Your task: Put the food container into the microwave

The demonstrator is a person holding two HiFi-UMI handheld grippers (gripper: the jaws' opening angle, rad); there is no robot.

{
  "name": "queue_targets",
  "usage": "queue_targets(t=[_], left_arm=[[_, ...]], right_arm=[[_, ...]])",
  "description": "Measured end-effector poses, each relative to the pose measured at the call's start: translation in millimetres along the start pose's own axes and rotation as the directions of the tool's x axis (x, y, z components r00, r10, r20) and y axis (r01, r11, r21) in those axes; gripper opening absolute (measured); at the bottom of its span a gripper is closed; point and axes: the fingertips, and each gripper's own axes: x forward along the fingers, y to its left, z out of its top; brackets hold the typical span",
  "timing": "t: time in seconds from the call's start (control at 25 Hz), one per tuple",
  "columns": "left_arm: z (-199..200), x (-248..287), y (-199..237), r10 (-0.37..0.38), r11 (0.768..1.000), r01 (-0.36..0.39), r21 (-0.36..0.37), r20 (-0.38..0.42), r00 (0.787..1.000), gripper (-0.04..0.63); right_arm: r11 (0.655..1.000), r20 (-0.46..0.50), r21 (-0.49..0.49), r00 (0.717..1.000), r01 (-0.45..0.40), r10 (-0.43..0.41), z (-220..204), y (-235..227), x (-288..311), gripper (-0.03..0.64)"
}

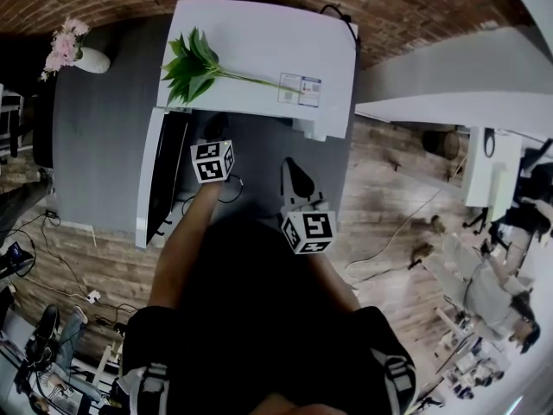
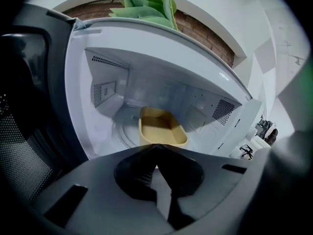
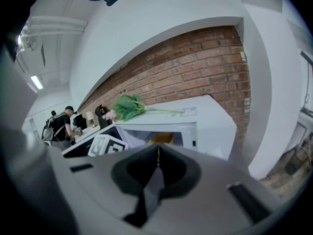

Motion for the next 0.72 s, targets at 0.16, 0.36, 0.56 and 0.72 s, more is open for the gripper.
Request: queue_targets(t=[0.16,0.36,0.56,0.72], left_arm=[[1,-17,-3,-0.001,1.0,0.001,0.005,0.003,1.0,0.035],[8,-49,-11,-0.013,1.0,0.013,0.002,0.034,0.999,0.035],[17,-89,-27,-0.044,0.999,0.043,0.017,0.069,0.997,0.035],[29,-124,-39,-0.072,0.997,0.072,0.006,0.11,0.991,0.035]], right_arm=[[1.0,0.016,-0.005,1.0,-0.006,0.006,4,5,-5,0.032],[1.0,0.039,-0.022,0.999,-0.016,0.016,9,11,-13,0.032],[0.999,0.06,-0.025,0.998,-0.023,0.024,12,16,-24,0.032],[0.999,0.071,-0.028,0.997,-0.028,0.03,12,21,-33,0.032]])
